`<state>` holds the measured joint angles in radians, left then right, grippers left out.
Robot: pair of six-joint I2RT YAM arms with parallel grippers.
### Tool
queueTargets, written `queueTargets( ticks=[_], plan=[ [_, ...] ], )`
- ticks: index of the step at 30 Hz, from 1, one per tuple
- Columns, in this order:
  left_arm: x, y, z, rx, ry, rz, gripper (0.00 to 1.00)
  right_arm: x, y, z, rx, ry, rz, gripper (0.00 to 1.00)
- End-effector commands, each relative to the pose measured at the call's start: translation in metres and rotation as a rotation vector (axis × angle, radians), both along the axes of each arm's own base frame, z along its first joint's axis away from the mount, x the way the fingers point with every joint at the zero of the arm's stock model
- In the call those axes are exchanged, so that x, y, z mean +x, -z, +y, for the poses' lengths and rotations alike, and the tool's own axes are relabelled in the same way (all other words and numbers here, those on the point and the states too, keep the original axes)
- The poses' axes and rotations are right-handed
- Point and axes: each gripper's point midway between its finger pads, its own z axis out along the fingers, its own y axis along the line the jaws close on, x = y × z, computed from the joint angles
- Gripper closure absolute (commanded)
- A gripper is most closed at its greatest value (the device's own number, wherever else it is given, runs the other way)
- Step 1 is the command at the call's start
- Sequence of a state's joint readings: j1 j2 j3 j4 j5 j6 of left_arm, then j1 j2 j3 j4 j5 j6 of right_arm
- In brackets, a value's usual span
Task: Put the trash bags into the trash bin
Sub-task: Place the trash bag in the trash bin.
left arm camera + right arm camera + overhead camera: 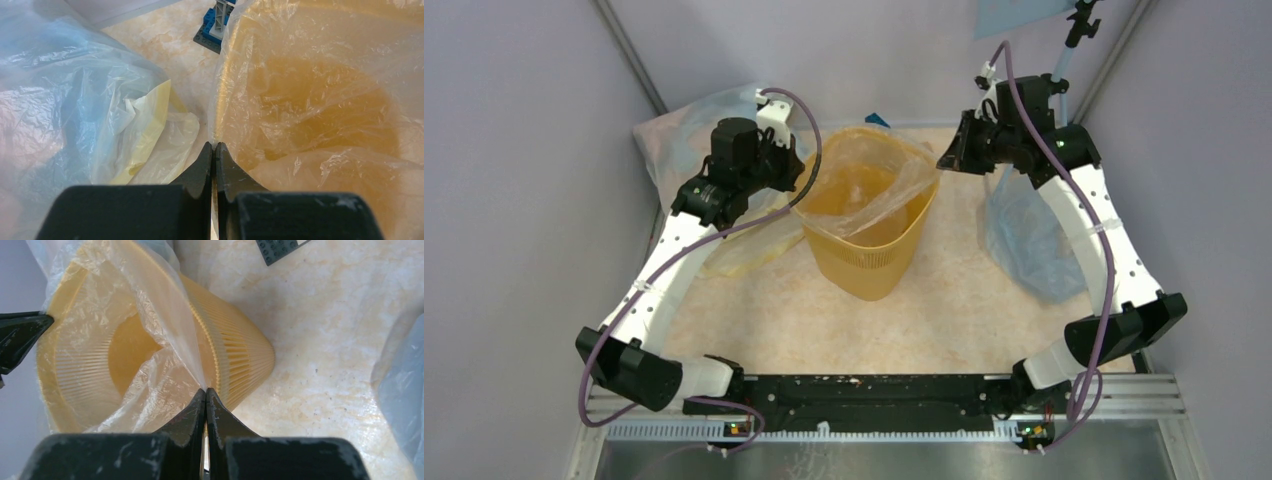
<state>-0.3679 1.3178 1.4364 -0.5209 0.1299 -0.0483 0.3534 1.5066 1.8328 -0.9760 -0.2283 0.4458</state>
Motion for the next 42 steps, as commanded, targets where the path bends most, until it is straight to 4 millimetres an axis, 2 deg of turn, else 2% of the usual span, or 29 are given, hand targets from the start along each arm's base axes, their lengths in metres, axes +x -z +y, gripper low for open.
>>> queueTargets(
  ticks=[1,8,13,20,25,29,42],
  plan=[
    [0.006,-0.033,0.001,-0.022,-0.007,-0.095,1.0,0.004,-0.002,-0.018,-0.044,0.031,-0.021,1.0],
    [0.008,-0.028,-0.001,-0.023,0.0,-0.084,1.0,0.007,0.021,-0.023,-0.056,0.015,0.036,1.0],
    [0.008,-0.027,0.0,-0.02,-0.005,-0.081,1.0,-0.002,0.04,-0.017,-0.029,-0.05,0.113,1.0],
    [0.009,-0.024,0.001,-0.016,-0.015,-0.073,1.0,-0.024,0.052,-0.001,0.048,-0.149,0.181,1.0],
    [0.01,-0.02,0.001,-0.017,-0.015,-0.062,1.0,-0.034,0.052,0.002,0.078,-0.177,0.185,1.0],
    [0.01,-0.018,0.0,-0.022,-0.018,-0.054,1.0,-0.04,0.053,0.004,0.097,-0.184,0.176,0.98],
    [0.005,0.0,-0.002,-0.071,-0.034,-0.007,1.0,-0.046,0.079,0.016,0.207,-0.203,0.175,0.92]
  ],
)
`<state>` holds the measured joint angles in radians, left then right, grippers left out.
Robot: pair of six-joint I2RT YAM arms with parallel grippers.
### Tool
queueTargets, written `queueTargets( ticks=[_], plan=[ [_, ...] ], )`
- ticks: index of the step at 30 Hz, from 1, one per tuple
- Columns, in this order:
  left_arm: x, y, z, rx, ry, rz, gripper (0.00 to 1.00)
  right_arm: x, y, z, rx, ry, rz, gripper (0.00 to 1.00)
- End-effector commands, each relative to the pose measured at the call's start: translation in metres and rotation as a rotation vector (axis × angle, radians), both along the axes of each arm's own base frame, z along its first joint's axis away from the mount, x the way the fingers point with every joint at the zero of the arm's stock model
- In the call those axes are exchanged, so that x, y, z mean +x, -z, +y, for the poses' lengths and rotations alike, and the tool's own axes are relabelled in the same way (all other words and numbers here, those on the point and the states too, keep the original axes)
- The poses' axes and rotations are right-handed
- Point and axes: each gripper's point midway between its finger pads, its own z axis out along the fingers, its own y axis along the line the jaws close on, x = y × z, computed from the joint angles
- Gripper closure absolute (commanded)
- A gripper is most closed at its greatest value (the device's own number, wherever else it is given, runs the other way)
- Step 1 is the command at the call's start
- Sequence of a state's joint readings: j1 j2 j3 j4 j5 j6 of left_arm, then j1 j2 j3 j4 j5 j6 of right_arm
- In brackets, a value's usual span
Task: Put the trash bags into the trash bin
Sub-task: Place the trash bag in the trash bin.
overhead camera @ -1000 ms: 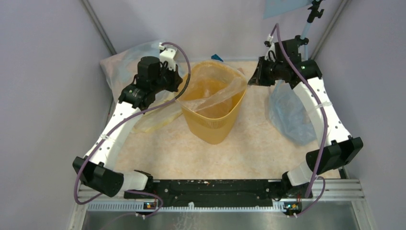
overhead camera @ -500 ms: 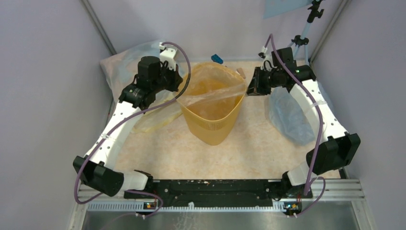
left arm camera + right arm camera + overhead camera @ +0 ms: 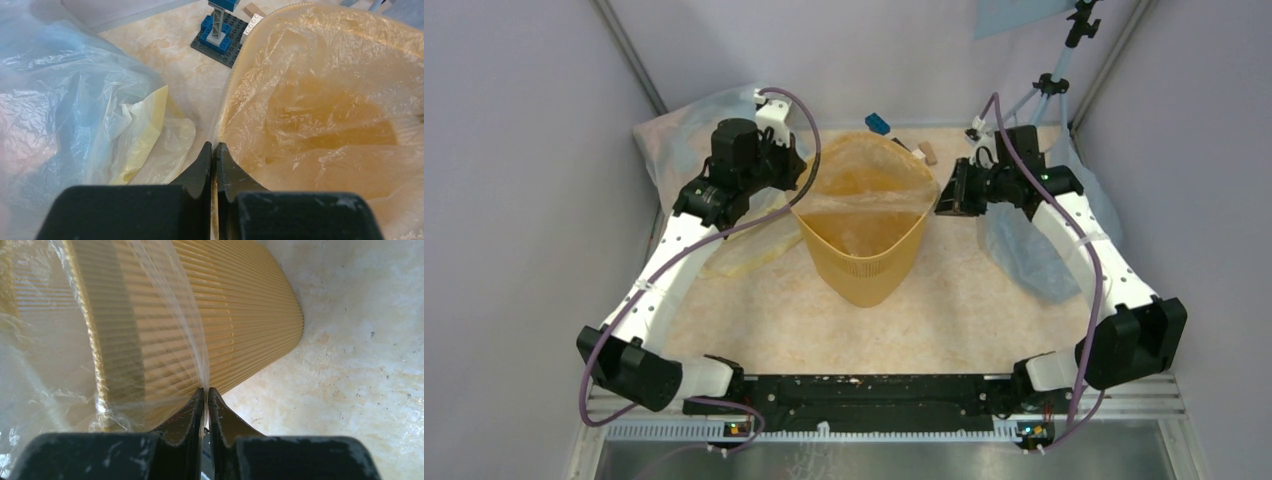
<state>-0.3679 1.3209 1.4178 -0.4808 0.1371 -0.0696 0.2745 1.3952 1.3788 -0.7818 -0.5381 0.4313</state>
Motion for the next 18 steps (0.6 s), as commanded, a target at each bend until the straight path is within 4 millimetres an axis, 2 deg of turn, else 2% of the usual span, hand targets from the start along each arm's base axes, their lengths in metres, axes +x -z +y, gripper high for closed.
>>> queueTargets(
  ticks=[1,3,6,11,14,18],
  plan=[
    [0.002,-0.001,0.001,-0.053,-0.033,0.003,1.0,-0.006,-0.009,0.009,0.072,-0.032,-0.019,0.93],
    [0.002,-0.005,-0.001,-0.065,-0.031,-0.002,0.98,-0.006,-0.012,0.009,0.072,-0.027,-0.034,0.91],
    [0.004,-0.018,-0.003,-0.088,-0.024,-0.023,0.87,-0.006,-0.023,0.007,0.074,-0.021,-0.07,0.87],
    [0.007,-0.047,-0.003,-0.115,-0.015,-0.058,0.61,-0.008,-0.039,0.004,0.076,-0.01,-0.122,0.79],
    [0.005,-0.069,0.001,-0.139,-0.014,-0.092,0.47,-0.01,-0.042,0.004,0.077,-0.009,-0.13,0.78],
    [-0.003,-0.096,0.012,-0.188,-0.01,-0.128,0.36,-0.01,-0.04,0.004,0.08,-0.012,-0.123,0.78]
  ],
)
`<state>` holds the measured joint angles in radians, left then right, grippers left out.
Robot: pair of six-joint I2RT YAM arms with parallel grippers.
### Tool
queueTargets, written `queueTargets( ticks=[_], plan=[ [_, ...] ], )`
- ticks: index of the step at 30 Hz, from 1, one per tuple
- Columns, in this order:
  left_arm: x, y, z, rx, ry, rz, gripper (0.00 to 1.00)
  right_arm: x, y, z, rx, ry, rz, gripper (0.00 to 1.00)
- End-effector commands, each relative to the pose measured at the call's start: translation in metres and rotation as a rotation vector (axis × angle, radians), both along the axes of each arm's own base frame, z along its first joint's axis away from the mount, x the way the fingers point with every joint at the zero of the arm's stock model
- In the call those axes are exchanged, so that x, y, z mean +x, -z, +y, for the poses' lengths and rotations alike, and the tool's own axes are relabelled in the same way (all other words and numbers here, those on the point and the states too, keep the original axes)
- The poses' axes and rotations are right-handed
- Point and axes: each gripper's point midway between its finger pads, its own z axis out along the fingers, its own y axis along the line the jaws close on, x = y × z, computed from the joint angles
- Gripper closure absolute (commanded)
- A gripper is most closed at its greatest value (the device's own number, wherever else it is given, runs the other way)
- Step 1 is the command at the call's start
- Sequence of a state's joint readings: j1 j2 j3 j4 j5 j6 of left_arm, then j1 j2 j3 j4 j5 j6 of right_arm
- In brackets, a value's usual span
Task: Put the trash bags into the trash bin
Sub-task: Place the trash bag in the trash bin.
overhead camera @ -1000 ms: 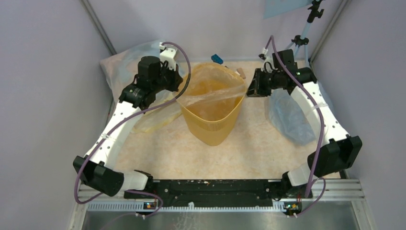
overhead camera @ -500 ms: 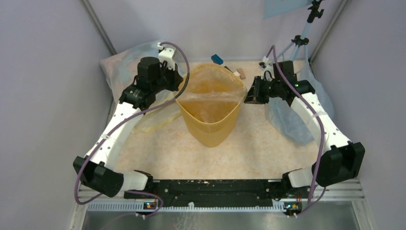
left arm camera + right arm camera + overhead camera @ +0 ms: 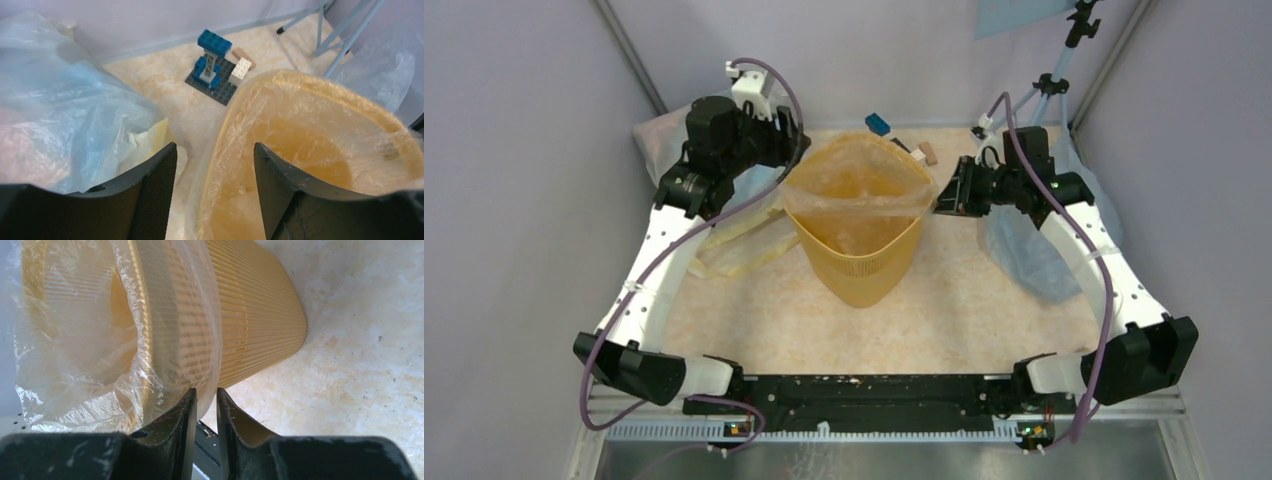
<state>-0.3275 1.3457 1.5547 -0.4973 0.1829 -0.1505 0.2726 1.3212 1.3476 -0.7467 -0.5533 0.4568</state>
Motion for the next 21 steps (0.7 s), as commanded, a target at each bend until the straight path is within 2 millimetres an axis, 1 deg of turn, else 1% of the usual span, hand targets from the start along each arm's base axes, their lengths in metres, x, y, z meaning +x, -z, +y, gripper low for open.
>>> queueTargets(
  ticks=[1,3,5,7,9,11,13,15,16,17,20,21],
  plan=[
    [-0.014,-0.051,0.013,-0.086,0.009,-0.089,0.34,-0.001,-0.021,0.004,0.036,-0.017,-0.069,0.78],
    [-0.025,-0.058,0.021,-0.113,0.006,-0.097,0.32,-0.001,-0.021,0.005,0.036,-0.019,-0.068,0.77],
    [-0.036,-0.058,0.03,-0.134,-0.011,-0.094,0.29,-0.002,-0.02,0.004,0.037,-0.019,-0.069,0.76],
    [-0.048,-0.051,0.04,-0.159,-0.039,-0.075,0.24,-0.001,-0.021,0.004,0.037,-0.021,-0.072,0.76],
    [-0.059,-0.043,0.052,-0.203,-0.091,-0.04,0.18,-0.001,-0.021,0.005,0.037,-0.023,-0.073,0.75],
    [-0.068,-0.034,0.065,-0.267,-0.158,0.014,0.13,-0.001,-0.02,0.005,0.038,-0.024,-0.074,0.75],
    [-0.077,-0.029,0.071,-0.35,-0.216,0.054,0.1,-0.001,-0.019,0.005,0.038,-0.025,-0.071,0.74],
    [-0.087,-0.025,0.071,-0.443,-0.249,0.086,0.12,-0.002,-0.019,0.005,0.041,-0.029,-0.071,0.74],
    [-0.091,-0.016,0.07,-0.485,-0.259,0.117,0.16,-0.002,-0.019,0.006,0.044,-0.031,-0.072,0.74],
    [-0.096,-0.012,0.069,-0.529,-0.266,0.133,0.2,-0.002,-0.019,0.006,0.046,-0.033,-0.074,0.74],
    [-0.113,-0.01,0.06,-0.664,-0.233,0.128,0.3,-0.003,-0.017,0.007,0.051,-0.036,-0.073,0.74],
    [-0.118,-0.011,0.057,-0.702,-0.214,0.126,0.31,-0.003,-0.017,0.007,0.052,-0.036,-0.071,0.74]
  ],
)
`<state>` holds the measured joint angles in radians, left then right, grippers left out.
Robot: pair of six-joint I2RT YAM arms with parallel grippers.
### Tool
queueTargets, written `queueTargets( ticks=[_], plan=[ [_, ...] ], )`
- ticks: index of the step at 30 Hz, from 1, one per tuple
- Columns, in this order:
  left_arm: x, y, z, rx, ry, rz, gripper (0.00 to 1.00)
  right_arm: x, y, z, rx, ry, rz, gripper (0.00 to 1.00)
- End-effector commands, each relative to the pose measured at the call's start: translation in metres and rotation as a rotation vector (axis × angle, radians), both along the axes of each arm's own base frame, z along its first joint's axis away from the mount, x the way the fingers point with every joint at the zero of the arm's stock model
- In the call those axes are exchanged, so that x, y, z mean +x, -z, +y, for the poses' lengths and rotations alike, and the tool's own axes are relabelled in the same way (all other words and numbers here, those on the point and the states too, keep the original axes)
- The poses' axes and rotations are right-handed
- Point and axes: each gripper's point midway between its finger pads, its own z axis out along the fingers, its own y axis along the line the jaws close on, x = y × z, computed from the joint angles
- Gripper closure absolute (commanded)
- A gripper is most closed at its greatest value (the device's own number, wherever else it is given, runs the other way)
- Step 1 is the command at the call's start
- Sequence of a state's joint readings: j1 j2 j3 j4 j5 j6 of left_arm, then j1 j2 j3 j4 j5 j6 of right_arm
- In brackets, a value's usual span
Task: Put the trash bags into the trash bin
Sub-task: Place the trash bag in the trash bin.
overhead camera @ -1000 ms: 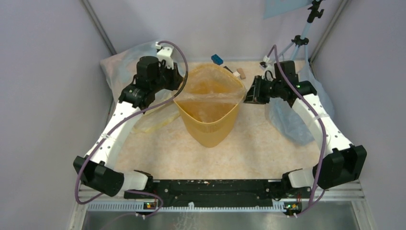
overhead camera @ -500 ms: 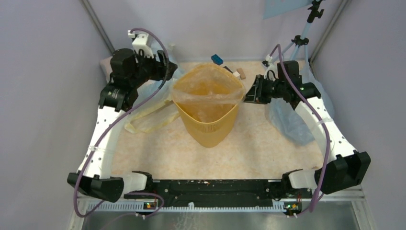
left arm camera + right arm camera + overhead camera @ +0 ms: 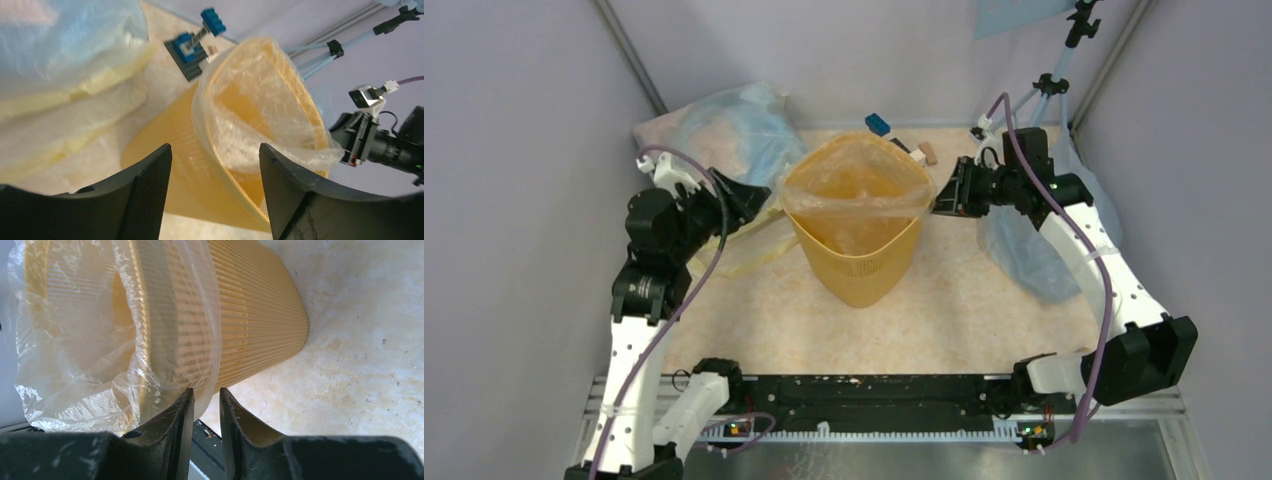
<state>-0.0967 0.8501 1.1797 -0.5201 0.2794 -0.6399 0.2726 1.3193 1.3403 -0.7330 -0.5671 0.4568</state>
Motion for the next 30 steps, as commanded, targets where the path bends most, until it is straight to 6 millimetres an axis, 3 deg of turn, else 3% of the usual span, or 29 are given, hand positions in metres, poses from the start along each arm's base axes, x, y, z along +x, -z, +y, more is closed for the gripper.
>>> queueTargets(
  ticks=[1,5,16,22,30],
  plan=[
    [-0.018,-0.009,-0.015,-0.265,0.029,-0.019,0.31,-0.003,-0.015,0.005,0.043,-0.028,-0.063,0.74],
    [-0.025,0.004,-0.03,-0.369,0.097,0.067,0.29,-0.004,-0.016,0.005,0.043,-0.031,-0.067,0.73],
    [-0.015,0.029,-0.039,-0.508,0.119,0.112,0.46,-0.006,-0.015,0.006,0.051,-0.037,-0.067,0.73],
    [-0.008,0.027,-0.034,-0.502,0.089,0.071,0.47,-0.007,-0.015,0.006,0.053,-0.039,-0.066,0.73],
    [-0.003,0.035,-0.039,-0.52,0.118,0.087,0.56,-0.008,-0.016,0.007,0.059,-0.043,-0.065,0.73]
  ],
)
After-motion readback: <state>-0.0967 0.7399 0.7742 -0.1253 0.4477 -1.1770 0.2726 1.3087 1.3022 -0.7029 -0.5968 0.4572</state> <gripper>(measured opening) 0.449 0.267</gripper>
